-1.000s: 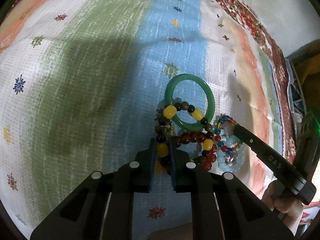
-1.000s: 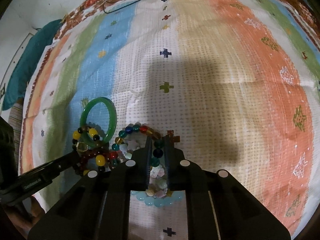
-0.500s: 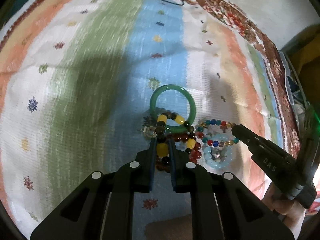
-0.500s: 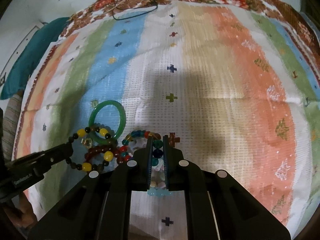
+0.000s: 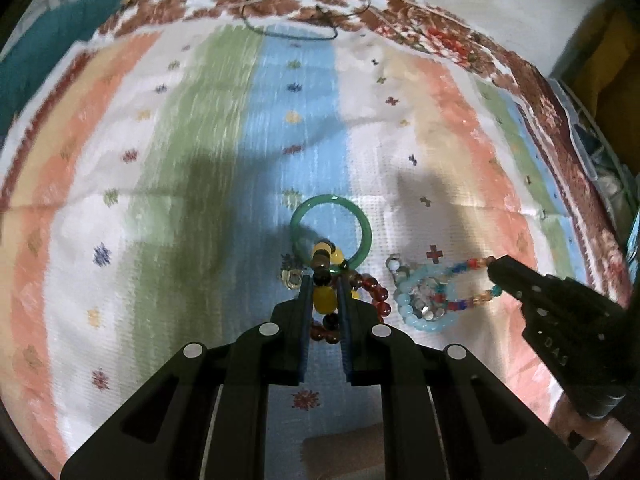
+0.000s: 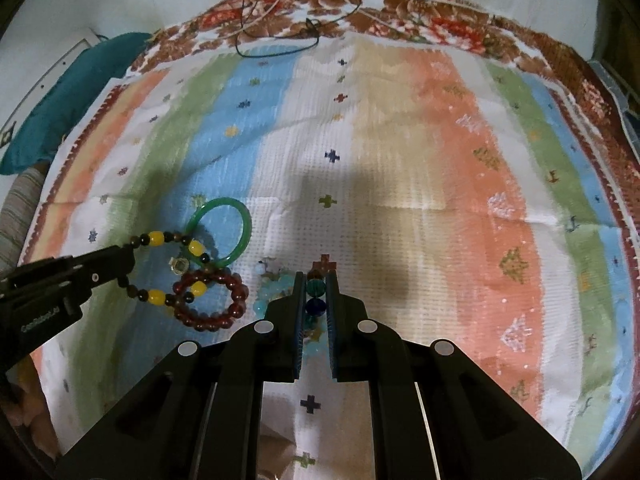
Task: Organize jewelry
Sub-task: 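Lift and carry both held bracelets over the silver tin box, then open both tools to drop the bracelets into the tin box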
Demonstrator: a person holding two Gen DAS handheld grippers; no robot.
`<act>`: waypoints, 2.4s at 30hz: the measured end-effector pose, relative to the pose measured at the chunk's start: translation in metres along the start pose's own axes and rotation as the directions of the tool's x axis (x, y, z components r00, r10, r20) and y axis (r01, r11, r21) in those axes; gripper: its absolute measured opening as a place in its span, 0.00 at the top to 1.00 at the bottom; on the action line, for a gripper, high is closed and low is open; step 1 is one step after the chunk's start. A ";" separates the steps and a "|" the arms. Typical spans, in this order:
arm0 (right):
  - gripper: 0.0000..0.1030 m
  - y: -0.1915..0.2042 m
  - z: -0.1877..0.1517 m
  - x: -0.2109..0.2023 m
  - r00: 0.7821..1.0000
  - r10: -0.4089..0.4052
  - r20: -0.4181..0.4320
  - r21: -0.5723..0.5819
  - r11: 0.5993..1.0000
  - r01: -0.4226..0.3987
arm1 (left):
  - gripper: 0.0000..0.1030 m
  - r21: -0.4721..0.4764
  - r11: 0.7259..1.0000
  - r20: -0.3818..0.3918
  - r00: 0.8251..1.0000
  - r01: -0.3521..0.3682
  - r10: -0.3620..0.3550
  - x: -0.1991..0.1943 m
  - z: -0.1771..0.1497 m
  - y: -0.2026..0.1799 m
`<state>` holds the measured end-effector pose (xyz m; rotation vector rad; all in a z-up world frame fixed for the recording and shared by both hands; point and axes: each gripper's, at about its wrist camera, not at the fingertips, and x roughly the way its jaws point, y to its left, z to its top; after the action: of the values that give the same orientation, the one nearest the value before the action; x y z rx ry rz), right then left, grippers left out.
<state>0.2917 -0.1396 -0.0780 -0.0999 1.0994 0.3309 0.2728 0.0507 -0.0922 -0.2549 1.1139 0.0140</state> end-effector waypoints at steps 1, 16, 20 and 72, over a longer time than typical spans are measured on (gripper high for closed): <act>0.90 0.001 0.000 -0.004 1.000 -0.002 0.008 0.000 1.000 0.002 | 0.89 0.025 1.000 0.010 1.000 -0.012 0.011 -0.004 0.000 -0.004; 0.90 0.016 -0.016 -0.064 0.992 -0.017 0.125 -0.041 0.999 0.023 | 0.89 0.098 0.993 0.107 0.992 -0.071 0.060 -0.053 -0.013 -0.017; 0.90 0.016 -0.023 -0.071 0.992 -0.019 0.125 -0.056 0.998 0.026 | 0.89 0.125 0.988 0.118 0.990 -0.087 0.072 -0.061 -0.023 -0.026; 0.90 0.049 -0.124 -0.173 0.951 0.117 0.285 -0.172 0.983 -0.070 | 0.89 0.254 0.967 0.271 0.961 -0.020 -0.051 -0.169 -0.133 -0.062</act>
<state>0.0988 -0.1603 0.0226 -0.1366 0.7818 0.5035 0.0884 -0.0181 0.0148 -0.0281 0.8245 -0.1048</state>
